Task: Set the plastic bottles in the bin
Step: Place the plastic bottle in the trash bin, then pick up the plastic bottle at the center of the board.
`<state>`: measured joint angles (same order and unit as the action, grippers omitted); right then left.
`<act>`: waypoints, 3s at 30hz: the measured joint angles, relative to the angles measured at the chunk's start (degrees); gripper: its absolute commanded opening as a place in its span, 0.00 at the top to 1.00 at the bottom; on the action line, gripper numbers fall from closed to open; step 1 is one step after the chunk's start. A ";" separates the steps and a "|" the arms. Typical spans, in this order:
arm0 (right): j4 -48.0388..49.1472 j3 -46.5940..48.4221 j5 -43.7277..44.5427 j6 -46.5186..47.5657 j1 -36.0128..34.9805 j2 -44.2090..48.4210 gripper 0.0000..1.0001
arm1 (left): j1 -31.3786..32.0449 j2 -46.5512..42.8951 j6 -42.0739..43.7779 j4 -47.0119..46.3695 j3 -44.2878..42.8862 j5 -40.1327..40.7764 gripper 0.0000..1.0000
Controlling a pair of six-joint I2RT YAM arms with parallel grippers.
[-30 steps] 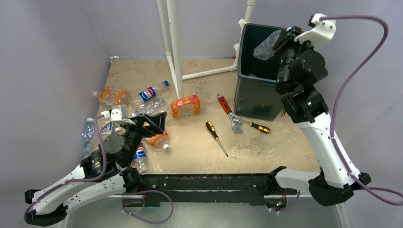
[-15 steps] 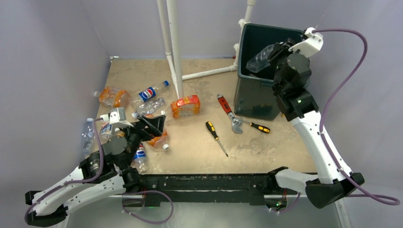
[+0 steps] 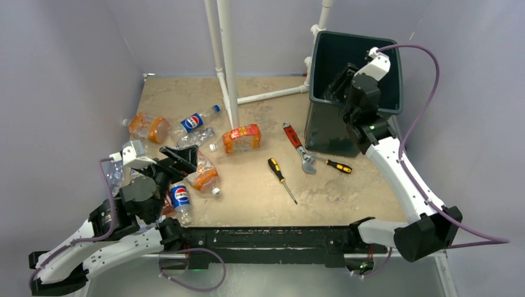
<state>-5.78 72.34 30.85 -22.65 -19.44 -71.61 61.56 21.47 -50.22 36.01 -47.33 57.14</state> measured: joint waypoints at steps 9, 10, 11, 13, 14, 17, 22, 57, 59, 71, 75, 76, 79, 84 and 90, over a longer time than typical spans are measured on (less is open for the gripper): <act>-0.76 -1.01 -3.06 0.37 0.07 3.41 0.20 | 0.00 0.37 -1.73 2.08 0.85 0.52 0.01; -0.72 -1.01 -3.19 0.57 0.07 4.15 0.19 | 0.00 0.52 -1.75 2.29 0.87 0.59 0.01; -0.79 -1.01 -3.23 0.76 0.07 4.94 0.19 | 0.00 0.70 -1.75 2.32 0.94 0.68 0.01; -0.92 -0.98 -3.72 1.27 0.07 7.41 0.20 | 0.00 1.16 -1.77 2.47 0.96 0.79 0.01; -0.92 -0.94 -4.46 1.51 0.07 8.94 0.21 | 0.00 1.44 -1.79 2.47 1.01 0.81 0.01; -1.31 0.00 -9.27 2.71 0.07 13.75 0.24 | 0.00 2.71 -2.71 2.84 1.49 1.22 0.01; -3.93 5.55 -23.28 5.90 -3.72 16.15 0.24 | 0.00 6.19 -7.56 6.21 2.86 2.49 0.01; 33.77 -35.71 -36.46 -9.60 -43.30 -15.34 0.14 | 0.00 2.34 -27.54 17.90 9.94 -0.61 0.08; 35.17 -34.62 -36.24 -10.08 -43.67 -17.94 0.02 | 0.00 1.73 -27.10 17.77 9.94 -0.79 0.08; 37.97 -24.65 -35.30 -12.59 -43.65 -33.90 0.01 | 0.00 0.35 -28.13 23.39 7.37 -0.96 0.07; 37.97 -23.50 -34.84 -12.79 -43.93 -35.26 0.01 | 0.00 -0.55 -28.06 23.82 7.15 -0.81 0.07; 37.94 -23.41 -34.82 -12.79 -44.02 -35.39 0.02 | 0.00 -0.57 -28.04 23.98 7.15 -0.79 0.07; 37.97 -22.47 -34.75 -12.74 -44.30 -36.17 0.05 | 0.00 -0.55 -28.02 24.68 7.13 -0.76 0.07; 37.90 -20.22 -34.10 -12.50 -44.44 -38.05 0.07 | 0.00 -0.90 -28.26 26.51 6.19 -0.79 0.08; 37.62 -19.52 -32.98 -12.24 -44.72 -38.56 0.09 | 0.00 -3.37 -28.26 27.98 4.17 -0.26 0.09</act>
<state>31.83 52.82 -2.13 -34.89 -64.16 -110.17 61.56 18.11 -78.48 63.99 -43.16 56.88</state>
